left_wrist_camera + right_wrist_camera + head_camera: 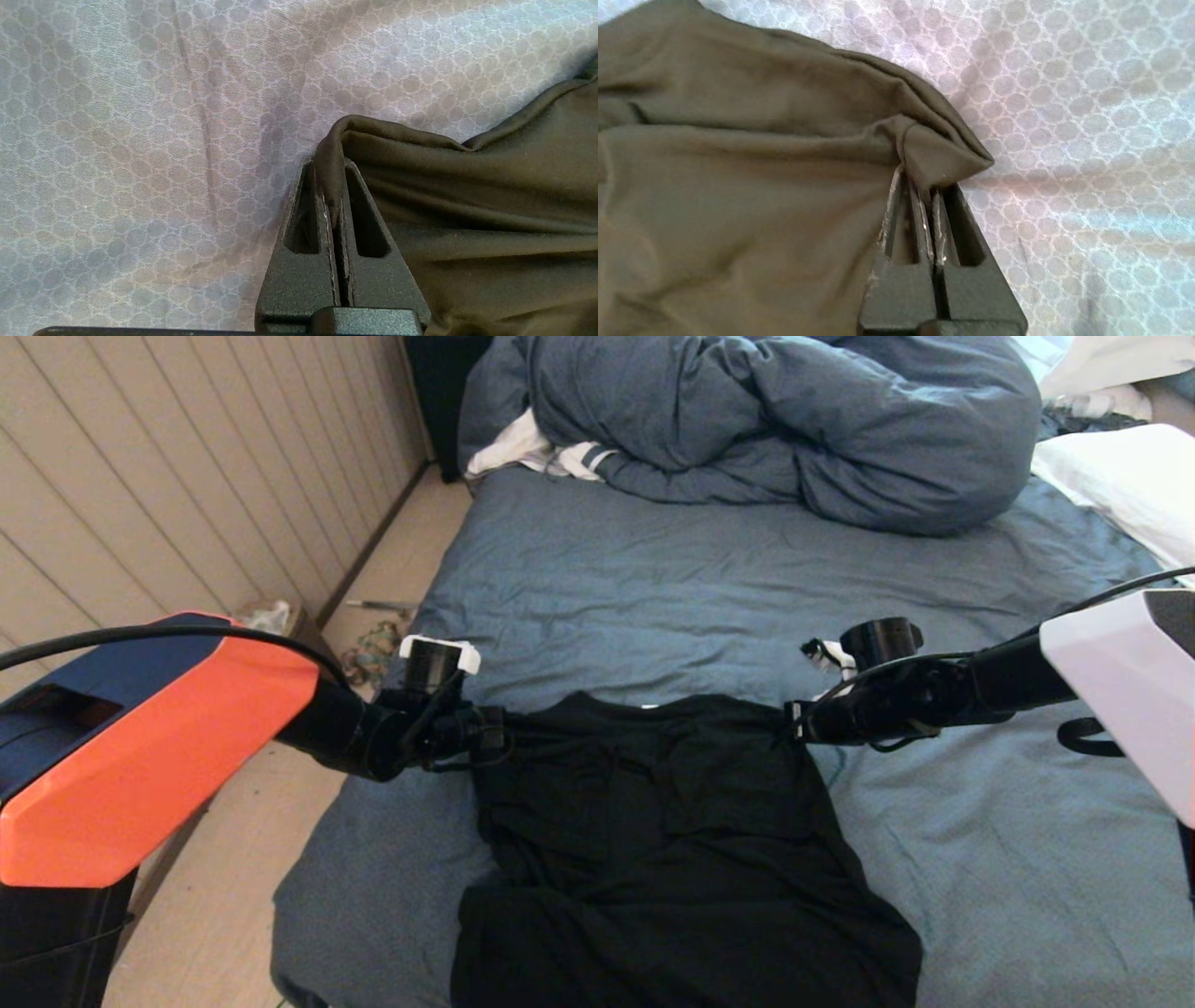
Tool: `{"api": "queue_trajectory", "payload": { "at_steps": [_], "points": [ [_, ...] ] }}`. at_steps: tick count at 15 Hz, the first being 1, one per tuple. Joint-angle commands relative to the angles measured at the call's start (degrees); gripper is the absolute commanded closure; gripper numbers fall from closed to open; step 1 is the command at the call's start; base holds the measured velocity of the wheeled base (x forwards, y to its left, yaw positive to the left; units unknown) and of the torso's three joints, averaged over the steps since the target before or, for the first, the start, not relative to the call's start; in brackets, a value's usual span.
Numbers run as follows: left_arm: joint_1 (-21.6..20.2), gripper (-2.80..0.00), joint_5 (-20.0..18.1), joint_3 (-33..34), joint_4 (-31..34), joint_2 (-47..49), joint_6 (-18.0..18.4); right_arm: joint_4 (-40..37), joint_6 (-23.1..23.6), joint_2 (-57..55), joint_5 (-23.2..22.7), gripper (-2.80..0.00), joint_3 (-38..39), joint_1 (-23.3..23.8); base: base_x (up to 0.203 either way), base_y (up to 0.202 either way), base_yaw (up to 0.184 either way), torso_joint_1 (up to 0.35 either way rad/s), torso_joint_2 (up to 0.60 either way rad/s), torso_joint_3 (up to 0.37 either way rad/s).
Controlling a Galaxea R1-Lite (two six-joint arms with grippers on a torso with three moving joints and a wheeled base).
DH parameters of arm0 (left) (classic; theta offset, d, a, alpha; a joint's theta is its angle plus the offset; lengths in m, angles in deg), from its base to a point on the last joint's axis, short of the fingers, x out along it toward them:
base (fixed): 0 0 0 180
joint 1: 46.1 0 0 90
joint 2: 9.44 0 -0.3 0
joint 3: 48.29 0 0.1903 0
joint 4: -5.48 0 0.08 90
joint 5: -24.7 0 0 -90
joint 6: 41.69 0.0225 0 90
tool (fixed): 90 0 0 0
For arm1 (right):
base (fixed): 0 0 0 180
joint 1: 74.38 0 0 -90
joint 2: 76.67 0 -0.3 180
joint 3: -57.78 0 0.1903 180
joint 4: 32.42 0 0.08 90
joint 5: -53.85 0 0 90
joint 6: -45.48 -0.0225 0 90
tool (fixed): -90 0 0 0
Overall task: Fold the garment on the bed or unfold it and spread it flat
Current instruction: Unford the black T-shirt
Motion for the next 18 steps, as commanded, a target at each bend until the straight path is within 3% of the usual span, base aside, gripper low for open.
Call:
{"api": "queue_trajectory", "payload": {
  "at_steps": [1, 6, 10, 18],
  "points": [
    [0.0, 0.00, 0.1, -0.6, -0.1, -0.4, -0.1, 0.4, -0.3, 0.6, -0.1, 0.00, 0.0, -0.2, 0.000, 0.000, 0.000, 0.000, 0.00, 0.000],
    [0.0, 0.00, 2.5, -4.2, 1.0, -3.2, 0.1, 3.9, -0.6, 4.8, 0.6, 0.00, -0.5, -1.3, 0.000, 0.000, 0.000, 0.000, 0.00, 0.000],
    [-0.1, 0.00, 2.7, -6.8, 3.6, -5.2, 0.1, 4.1, -0.6, 4.6, 5.5, 0.00, -3.2, -2.2, 0.000, 0.000, 0.000, 0.000, 0.00, 0.000],
    [-0.6, 0.00, 4.1, -18.5, 9.9, -3.0, 0.2, 8.4, -0.1, 2.6, 9.9, 0.00, -8.5, -2.9, 0.000, 0.000, 0.000, 0.000, 0.00, 0.000]
  ]
}}
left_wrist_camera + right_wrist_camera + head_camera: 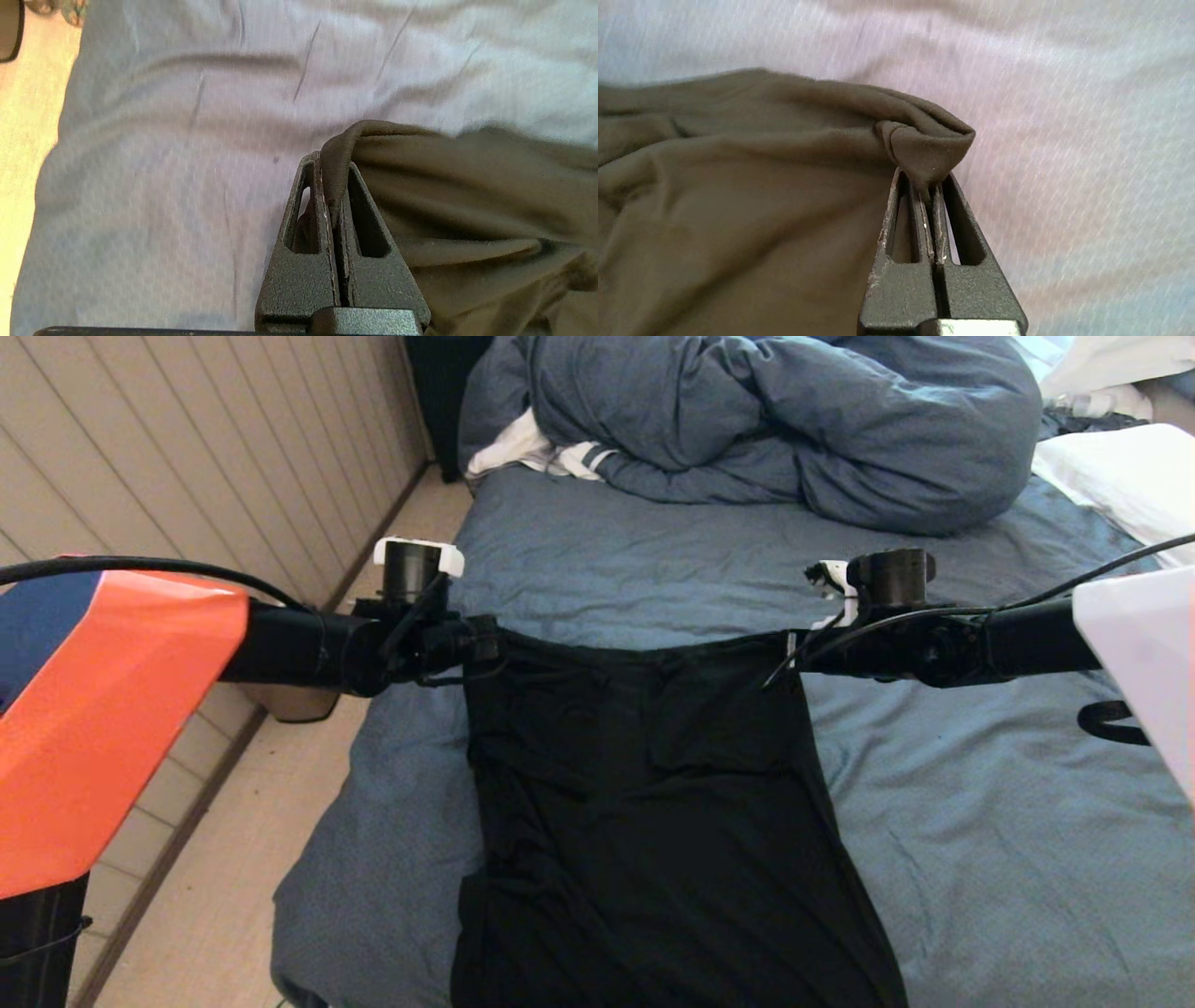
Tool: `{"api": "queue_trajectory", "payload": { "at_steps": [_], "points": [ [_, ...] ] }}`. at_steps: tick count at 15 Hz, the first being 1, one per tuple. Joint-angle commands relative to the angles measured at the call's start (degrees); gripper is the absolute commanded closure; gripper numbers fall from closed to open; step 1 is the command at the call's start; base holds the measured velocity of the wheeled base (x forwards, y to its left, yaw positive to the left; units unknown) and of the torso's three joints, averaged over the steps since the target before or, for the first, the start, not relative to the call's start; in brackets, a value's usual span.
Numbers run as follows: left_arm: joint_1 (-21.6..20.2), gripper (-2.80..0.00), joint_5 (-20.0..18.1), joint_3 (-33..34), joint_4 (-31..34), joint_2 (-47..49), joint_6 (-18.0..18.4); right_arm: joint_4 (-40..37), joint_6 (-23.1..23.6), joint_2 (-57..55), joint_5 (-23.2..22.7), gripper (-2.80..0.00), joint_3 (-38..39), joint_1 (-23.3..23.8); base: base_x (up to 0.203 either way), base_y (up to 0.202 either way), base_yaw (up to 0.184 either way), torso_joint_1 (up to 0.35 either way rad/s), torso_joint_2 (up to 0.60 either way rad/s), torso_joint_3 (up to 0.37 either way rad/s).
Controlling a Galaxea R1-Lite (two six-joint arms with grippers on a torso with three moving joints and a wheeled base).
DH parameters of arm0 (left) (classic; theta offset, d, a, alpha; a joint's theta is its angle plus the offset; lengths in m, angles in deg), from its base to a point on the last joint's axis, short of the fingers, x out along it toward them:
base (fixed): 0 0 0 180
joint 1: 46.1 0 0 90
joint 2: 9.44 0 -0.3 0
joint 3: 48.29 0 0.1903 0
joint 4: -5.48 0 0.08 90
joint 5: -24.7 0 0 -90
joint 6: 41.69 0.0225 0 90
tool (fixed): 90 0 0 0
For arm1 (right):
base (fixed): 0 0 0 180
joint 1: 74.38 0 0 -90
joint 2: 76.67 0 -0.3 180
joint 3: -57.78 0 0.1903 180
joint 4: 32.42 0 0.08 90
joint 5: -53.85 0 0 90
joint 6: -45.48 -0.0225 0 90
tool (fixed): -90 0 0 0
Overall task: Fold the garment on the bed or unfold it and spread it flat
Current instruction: Unford the black T-shirt
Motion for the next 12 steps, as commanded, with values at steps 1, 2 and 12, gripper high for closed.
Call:
{"api": "queue_trajectory", "payload": {
  "at_steps": [1, 2, 12],
  "points": [
    [-0.2, 0.00, 0.1, -2.4, 0.1, 1.6, -0.1, 0.2, 0.0, -1.4, 0.7, 0.00, -1.9, -0.3, 0.000, 0.000, 0.000, 0.000, 0.00, 0.000],
    [-0.3, 0.00, 0.2, -3.5, 0.2, 2.3, -0.1, 0.2, 0.0, -2.0, 1.5, 0.00, -3.1, -0.3, 0.000, 0.000, 0.000, 0.000, 0.00, 0.000],
    [-2.3, 0.00, 0.2, -12.2, 2.1, 7.9, 0.1, 0.1, 0.2, -9.1, 6.6, 0.00, -14.7, -1.6, 0.000, 0.000, 0.000, 0.000, 0.00, 0.000]
  ]
}}
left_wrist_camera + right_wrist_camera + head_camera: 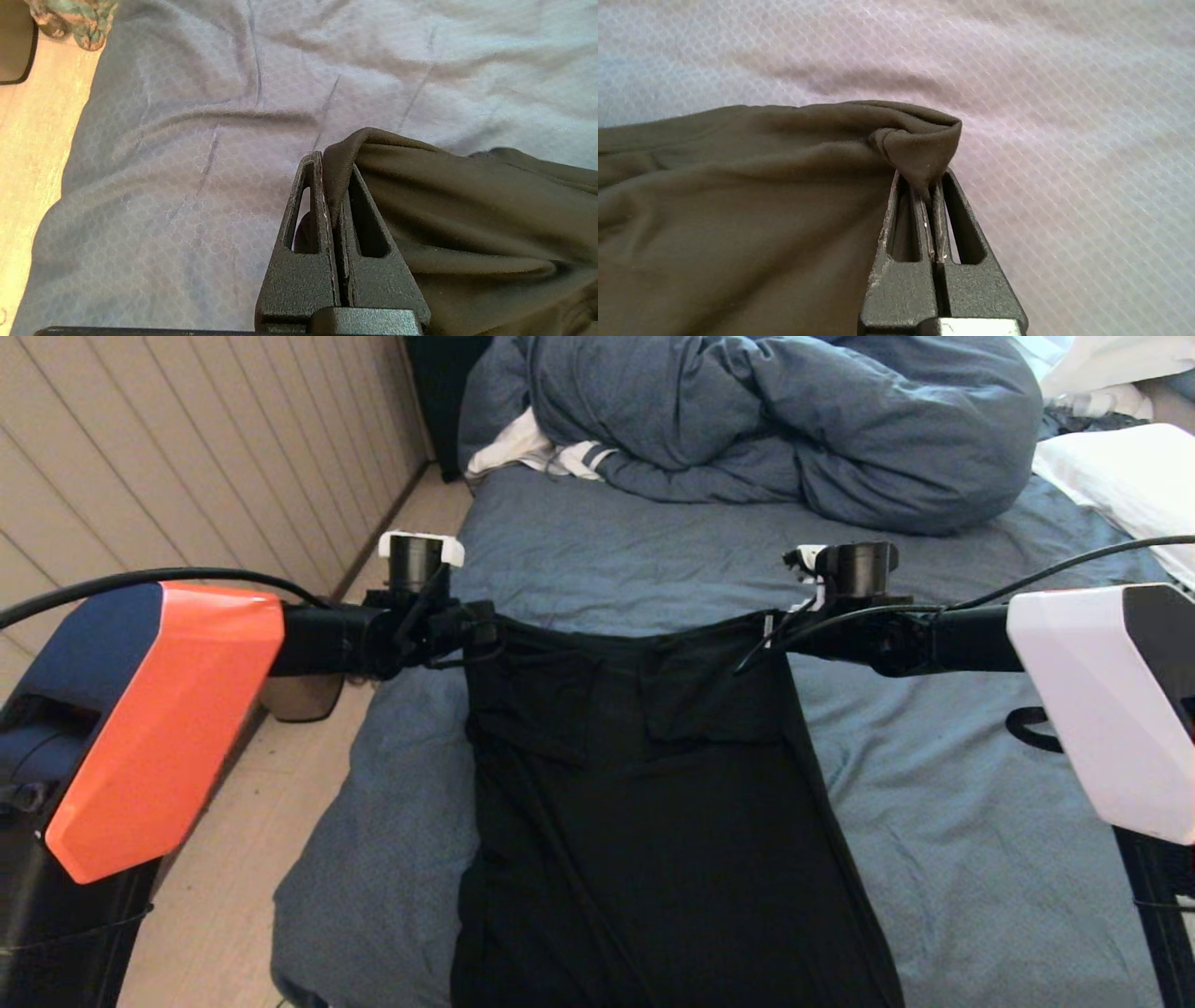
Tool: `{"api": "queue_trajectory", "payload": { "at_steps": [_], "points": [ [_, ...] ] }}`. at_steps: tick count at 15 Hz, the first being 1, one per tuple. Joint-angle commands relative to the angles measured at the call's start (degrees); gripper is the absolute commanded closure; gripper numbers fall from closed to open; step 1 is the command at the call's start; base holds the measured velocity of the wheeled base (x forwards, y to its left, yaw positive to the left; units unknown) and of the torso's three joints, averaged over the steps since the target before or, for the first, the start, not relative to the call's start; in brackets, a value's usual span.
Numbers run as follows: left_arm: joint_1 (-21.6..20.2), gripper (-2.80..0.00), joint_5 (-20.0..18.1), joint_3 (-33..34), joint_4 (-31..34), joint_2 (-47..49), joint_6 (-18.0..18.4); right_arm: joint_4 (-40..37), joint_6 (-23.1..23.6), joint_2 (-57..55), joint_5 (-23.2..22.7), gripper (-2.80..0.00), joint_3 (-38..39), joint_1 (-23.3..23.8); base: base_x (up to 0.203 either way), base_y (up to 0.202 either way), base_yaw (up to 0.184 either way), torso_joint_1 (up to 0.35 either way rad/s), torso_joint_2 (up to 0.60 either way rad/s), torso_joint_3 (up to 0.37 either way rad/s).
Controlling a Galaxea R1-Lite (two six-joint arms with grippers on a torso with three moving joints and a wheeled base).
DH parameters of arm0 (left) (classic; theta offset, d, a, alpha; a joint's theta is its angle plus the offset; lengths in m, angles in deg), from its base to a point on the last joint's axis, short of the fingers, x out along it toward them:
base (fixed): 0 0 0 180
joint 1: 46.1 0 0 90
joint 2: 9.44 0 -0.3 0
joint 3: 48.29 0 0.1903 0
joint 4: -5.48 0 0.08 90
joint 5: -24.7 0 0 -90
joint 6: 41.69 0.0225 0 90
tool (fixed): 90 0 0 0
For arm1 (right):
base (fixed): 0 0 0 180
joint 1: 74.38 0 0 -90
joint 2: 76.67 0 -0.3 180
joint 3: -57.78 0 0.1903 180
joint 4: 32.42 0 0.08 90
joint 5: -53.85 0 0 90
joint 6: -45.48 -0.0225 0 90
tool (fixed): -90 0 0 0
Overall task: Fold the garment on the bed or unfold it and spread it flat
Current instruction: Unford the black T-shirt
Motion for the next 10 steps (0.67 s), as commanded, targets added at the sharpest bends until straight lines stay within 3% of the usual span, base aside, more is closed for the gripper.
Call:
{"api": "queue_trajectory", "payload": {
  "at_steps": [1, 4, 10],
  "points": [
    [-0.1, 0.00, 0.1, -0.1, -0.1, 1.0, -0.2, 0.0, 0.0, -1.3, 0.1, 0.00, -1.5, -0.1, 0.000, 0.000, 0.000, 0.000, 0.00, 0.000],
    [-1.5, 0.00, 0.0, -0.3, -0.5, 0.9, 0.0, 0.3, 2.9, -2.4, 0.1, 0.00, -2.2, -0.1, 0.000, 0.000, 0.000, 0.000, 0.00, 0.000],
    [-2.3, 0.00, 0.0, -0.2, -1.4, 4.3, 0.1, 2.2, 4.0, -4.9, 0.1, 0.00, -2.3, -0.1, 0.000, 0.000, 0.000, 0.000, 0.00, 0.000]
  ]
}}
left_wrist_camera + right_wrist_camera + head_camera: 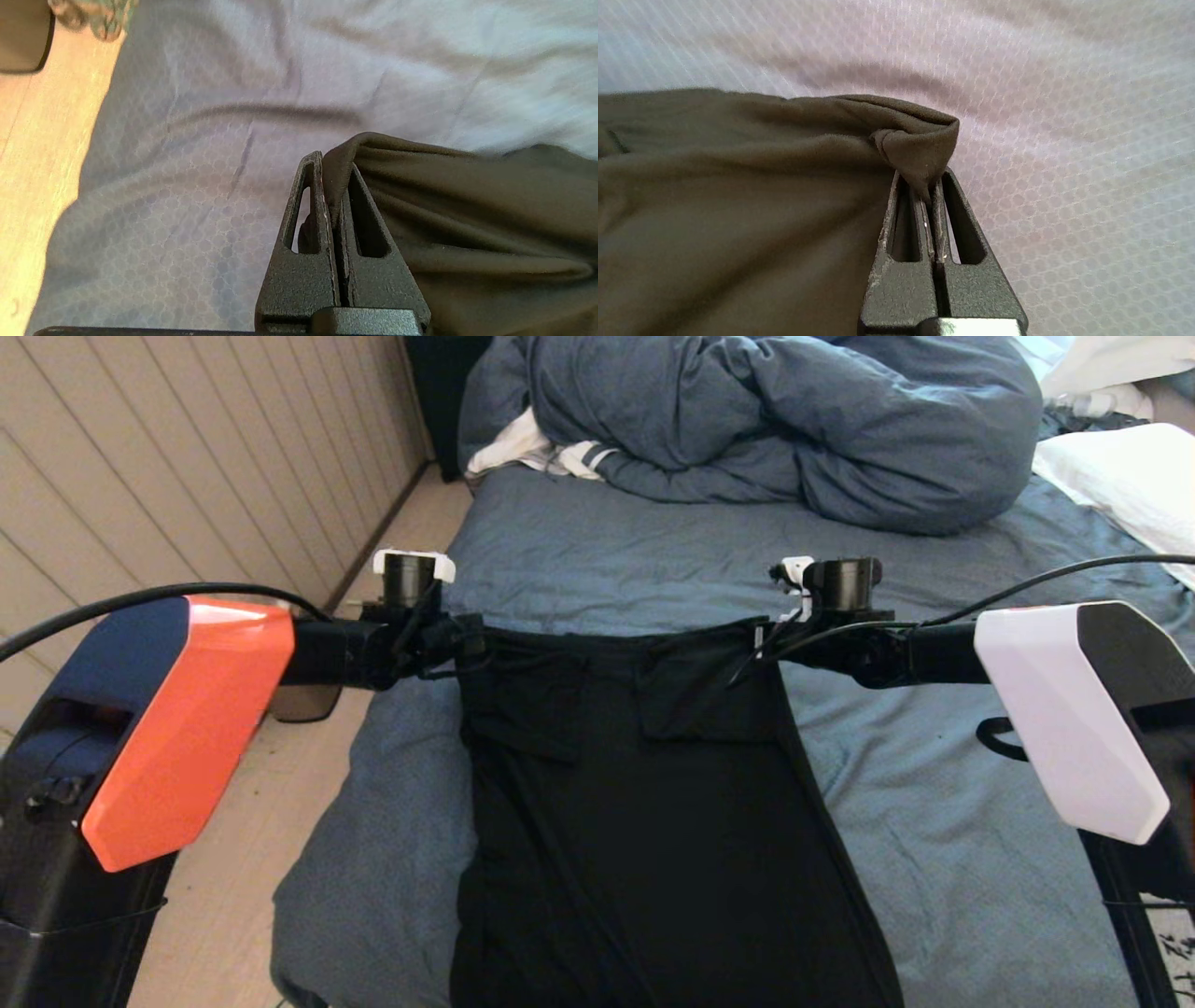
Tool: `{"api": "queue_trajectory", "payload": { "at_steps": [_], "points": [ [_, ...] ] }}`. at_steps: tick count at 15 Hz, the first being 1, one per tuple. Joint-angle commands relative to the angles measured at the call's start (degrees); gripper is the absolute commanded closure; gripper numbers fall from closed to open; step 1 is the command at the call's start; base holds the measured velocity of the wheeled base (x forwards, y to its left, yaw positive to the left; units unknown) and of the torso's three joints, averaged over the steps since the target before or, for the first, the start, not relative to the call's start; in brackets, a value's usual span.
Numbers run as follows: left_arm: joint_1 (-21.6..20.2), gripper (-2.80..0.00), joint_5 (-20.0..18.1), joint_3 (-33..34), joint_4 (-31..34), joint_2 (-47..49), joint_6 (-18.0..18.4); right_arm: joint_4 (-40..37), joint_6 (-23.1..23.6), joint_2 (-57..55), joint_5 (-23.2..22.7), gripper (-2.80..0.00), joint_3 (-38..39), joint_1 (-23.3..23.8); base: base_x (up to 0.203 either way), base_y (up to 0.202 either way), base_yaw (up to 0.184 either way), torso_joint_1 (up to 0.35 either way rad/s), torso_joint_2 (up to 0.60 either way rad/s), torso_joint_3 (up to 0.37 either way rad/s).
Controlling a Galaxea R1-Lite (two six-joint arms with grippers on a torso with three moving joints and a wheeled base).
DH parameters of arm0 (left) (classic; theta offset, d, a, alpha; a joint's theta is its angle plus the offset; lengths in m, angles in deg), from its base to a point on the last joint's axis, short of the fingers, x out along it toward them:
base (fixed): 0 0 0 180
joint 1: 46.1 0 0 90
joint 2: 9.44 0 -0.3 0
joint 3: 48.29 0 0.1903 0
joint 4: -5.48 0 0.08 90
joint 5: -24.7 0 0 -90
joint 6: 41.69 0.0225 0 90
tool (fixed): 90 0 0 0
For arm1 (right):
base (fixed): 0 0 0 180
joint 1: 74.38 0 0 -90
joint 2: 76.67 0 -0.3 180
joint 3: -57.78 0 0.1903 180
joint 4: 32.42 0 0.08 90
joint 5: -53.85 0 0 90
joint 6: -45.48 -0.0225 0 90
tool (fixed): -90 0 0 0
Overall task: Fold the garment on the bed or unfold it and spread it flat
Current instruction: Unford the black T-shirt
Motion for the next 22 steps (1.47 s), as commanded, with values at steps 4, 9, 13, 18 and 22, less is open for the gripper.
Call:
{"api": "queue_trajectory", "payload": {
  "at_steps": [4, 9, 13, 18, 22],
  "points": [
    [0.3, 0.00, -0.1, -0.1, -0.1, 3.2, 0.3, 0.9, 0.5, -2.8, -0.1, 0.00, -0.3, 0.2, 0.000, 0.000, 0.000, 0.000, 0.00, 0.000],
    [0.4, 0.00, 0.2, -0.1, 0.5, 3.5, 0.2, 0.9, 0.4, -2.9, -0.1, -0.06, -0.3, 0.0, 0.000, 0.000, 0.000, 0.000, 0.00, 0.000],
    [0.7, -2.80, 0.3, 0.0, 0.5, 2.4, 0.2, 0.8, 0.4, -2.1, -0.7, -2.80, -0.2, 0.3, 0.000, 0.000, 0.000, 0.000, 0.00, 0.000],
    [0.7, -2.80, 0.2, 0.2, 2.6, -3.1, -0.3, 0.3, -0.6, 0.1, -1.0, -2.80, -0.1, 0.6, 0.000, 0.000, 0.000, 0.000, 0.00, 0.000],
    [-0.2, -2.80, -0.6, 0.8, 16.8, -11.7, -3.1, -4.3, -6.0, 6.5, -1.1, 0.00, 0.6, 0.5, 0.000, 0.000, 0.000, 0.000, 0.00, 0.000]
  ]
}}
